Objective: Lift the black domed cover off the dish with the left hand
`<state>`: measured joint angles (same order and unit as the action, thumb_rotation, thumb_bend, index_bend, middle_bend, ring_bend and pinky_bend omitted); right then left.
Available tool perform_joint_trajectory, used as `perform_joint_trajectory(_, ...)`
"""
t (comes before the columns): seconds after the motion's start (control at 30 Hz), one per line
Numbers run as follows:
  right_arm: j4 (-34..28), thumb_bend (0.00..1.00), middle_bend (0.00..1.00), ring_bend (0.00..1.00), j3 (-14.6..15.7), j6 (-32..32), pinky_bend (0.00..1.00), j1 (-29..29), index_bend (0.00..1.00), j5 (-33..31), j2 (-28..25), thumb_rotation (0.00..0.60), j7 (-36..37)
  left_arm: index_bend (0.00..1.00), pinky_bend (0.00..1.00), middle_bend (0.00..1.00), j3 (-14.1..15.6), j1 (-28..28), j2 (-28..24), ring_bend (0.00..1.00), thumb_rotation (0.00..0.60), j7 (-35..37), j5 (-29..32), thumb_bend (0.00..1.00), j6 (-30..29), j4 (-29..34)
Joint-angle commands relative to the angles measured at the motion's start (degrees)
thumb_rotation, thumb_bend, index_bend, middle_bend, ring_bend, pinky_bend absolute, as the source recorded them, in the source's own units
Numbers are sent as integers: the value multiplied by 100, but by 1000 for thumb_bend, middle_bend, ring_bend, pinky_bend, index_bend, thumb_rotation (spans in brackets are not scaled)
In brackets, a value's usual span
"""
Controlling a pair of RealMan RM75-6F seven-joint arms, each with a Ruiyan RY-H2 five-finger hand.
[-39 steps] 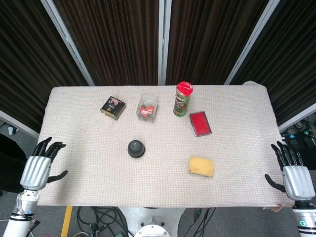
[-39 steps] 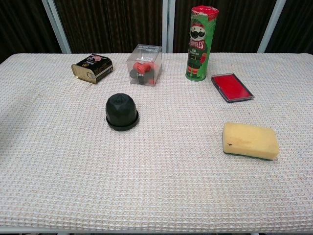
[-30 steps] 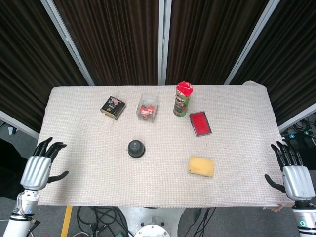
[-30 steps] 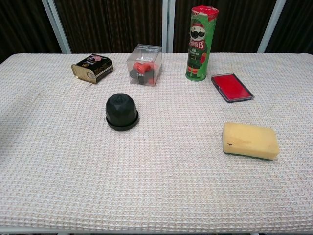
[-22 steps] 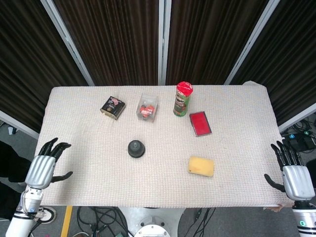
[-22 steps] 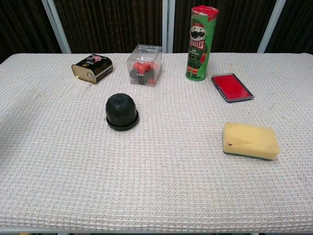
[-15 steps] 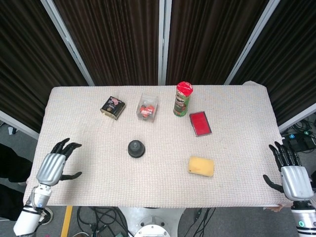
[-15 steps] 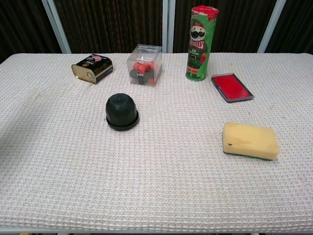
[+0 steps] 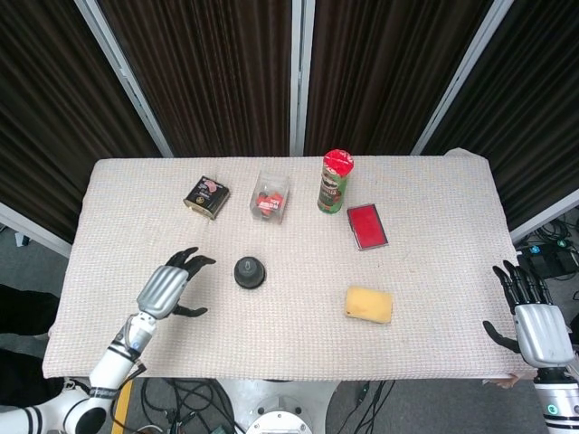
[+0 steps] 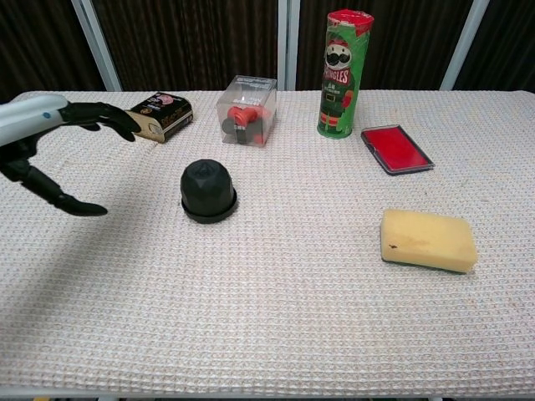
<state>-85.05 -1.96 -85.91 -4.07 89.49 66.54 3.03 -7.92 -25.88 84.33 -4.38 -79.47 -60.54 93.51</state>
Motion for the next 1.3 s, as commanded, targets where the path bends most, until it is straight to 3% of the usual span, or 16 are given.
perform_joint_trajectory(0.03, 17, 134, 0, 0, 7, 1, 0, 1, 0, 6, 1, 600, 19, 184, 126, 198, -165, -277, 351, 60, 600, -1, 266, 71, 272, -320)
perform_joint_trajectory(0.57, 166, 134, 0, 0, -2, 89, 0, -6, 0, -93, 30, 600, 167, 157, 126, 183, -358, -964, 1101, 60, 600, 94, 833, 72, 930, -1308)
perform_joint_trajectory(1.3, 246, 135, 0, 0, -36, 160, 0, 1, 0, -222, 11, 600, 274, 156, 126, 175, -411, -1559, 1576, 60, 600, 469, 1111, 72, 1528, -2285)
